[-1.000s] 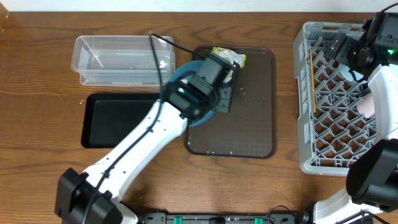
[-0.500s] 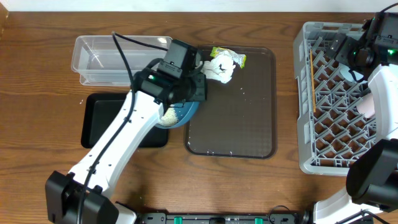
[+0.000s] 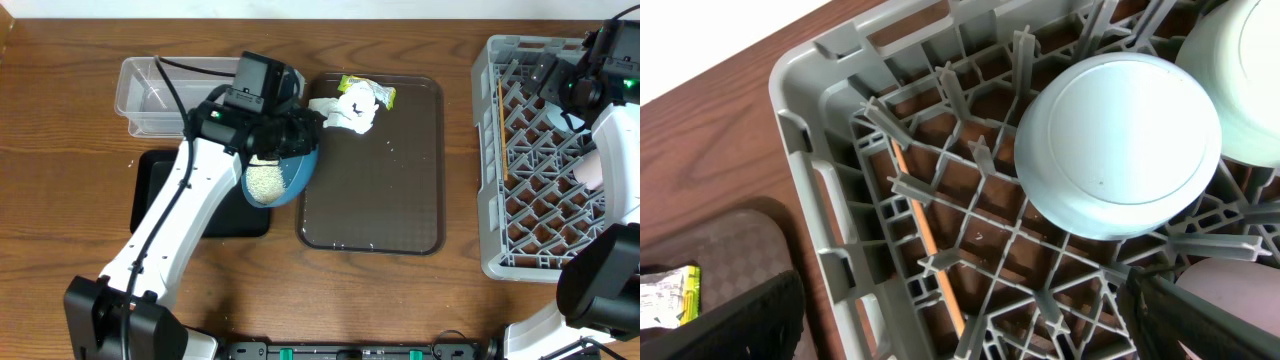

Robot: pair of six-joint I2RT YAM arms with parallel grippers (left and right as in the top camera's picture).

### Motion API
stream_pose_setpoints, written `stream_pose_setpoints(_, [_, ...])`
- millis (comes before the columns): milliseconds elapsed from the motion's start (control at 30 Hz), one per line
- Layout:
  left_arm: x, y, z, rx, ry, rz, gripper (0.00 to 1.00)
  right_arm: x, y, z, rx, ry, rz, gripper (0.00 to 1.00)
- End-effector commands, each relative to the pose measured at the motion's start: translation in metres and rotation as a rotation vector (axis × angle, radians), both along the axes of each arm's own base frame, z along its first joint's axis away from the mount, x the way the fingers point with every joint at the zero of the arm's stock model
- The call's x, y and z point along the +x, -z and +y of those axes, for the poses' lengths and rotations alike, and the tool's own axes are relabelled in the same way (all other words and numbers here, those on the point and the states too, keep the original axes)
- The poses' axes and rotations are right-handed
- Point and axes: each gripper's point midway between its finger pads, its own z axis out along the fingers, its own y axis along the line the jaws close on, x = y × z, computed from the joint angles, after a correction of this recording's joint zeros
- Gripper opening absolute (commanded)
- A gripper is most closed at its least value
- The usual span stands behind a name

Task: Sort waste into correct bins and load items into the dishwasher rack
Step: 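Lift the blue bowl and carry it left over the black tray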

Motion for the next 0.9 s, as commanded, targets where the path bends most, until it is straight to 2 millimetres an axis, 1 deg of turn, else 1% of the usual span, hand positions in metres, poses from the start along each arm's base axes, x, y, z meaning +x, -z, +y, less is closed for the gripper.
stream_pose_setpoints(0, [-0.003,-0.027,0.000,-0.071,0.020,-0.041,0.05,-0.002,-0.008,-0.004,-0.004,0.017,-0.017,0.99])
stream_pose_setpoints(300, [-0.008,-0.049,0.024,-0.083,-0.029,-0.083,0.06,-0.002,-0.008,-0.004,-0.004,0.017,-0.016,0.99])
stream_pose_setpoints(433, [-0.012,-0.054,0.029,-0.121,-0.027,-0.082,0.06,-0.002,-0.008,-0.004,-0.004,0.017,-0.016,0.99])
stream_pose_setpoints(533, [-0.013,-0.053,0.030,-0.150,-0.023,-0.067,0.06,-0.002,-0.008,-0.004,-0.004,0.017,-0.017,0.99])
stream_pose_setpoints(733, [-0.014,-0.044,0.038,-0.148,-0.045,-0.043,0.06,-0.002,-0.008,-0.004,-0.004,0.017,-0.016,0.99])
stream_pose_setpoints(867, [-0.017,-0.036,0.039,-0.144,-0.047,-0.021,0.06,-0.002,-0.008,-0.004,-0.004,0.017,-0.016,0.99])
